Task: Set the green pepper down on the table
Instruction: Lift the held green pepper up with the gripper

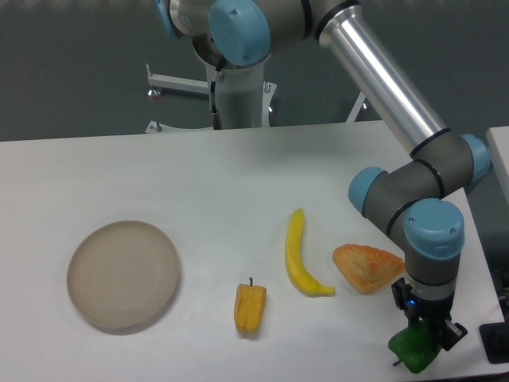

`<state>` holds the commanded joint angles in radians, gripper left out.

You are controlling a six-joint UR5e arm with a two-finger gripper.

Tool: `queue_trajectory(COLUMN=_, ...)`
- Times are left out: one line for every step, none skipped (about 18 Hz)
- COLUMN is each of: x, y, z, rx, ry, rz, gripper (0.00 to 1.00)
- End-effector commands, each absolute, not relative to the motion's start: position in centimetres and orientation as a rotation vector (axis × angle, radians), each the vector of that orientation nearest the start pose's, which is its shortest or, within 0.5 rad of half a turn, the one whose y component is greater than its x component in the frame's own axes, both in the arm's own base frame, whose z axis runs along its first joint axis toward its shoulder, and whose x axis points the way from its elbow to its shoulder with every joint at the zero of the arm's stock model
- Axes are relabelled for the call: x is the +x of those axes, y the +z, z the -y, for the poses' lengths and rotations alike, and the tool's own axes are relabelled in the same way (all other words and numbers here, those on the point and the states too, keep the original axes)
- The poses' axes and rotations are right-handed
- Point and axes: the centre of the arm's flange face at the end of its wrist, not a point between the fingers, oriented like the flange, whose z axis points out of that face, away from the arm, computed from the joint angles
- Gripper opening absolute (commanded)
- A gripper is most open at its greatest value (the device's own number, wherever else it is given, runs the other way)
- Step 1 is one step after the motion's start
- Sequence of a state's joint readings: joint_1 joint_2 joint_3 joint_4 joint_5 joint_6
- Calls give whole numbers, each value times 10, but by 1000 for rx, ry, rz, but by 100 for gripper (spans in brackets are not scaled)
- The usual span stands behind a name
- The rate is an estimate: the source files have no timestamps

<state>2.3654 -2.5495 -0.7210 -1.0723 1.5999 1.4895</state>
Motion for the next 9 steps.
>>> queue_trajectory(x=-529, y=291, z=-702, rx=-2797, ry=517, rz=-1004, gripper=36)
queue_trajectory(x=-528, y=292, z=-702, rx=-2797, ry=517, rz=-1004, gripper=36)
queue_trajectory(x=-527, y=294, z=-701, rx=-2797, ry=506, rz=-1006, gripper=36)
queue_trajectory(x=-525, y=297, z=-700, rx=-2801, ry=490, rz=-1008, gripper=36)
queue_trajectory(x=-523, y=302, z=-698, rx=-2805, ry=463, rz=-1012, gripper=36)
queue_trajectory(x=-520, y=303, z=-695, rx=-2818, ry=435, rz=-1014, gripper=36)
queue_trajectory(x=-517, y=306, z=-691, rx=-2824, ry=422, rz=-1012, gripper=36)
queue_trajectory(x=-515, y=310, z=-685, rx=-2830, ry=414, rz=-1007, gripper=36)
queue_trajectory(x=-513, y=314, z=-678, rx=-2836, ry=403, rz=-1002, gripper=36)
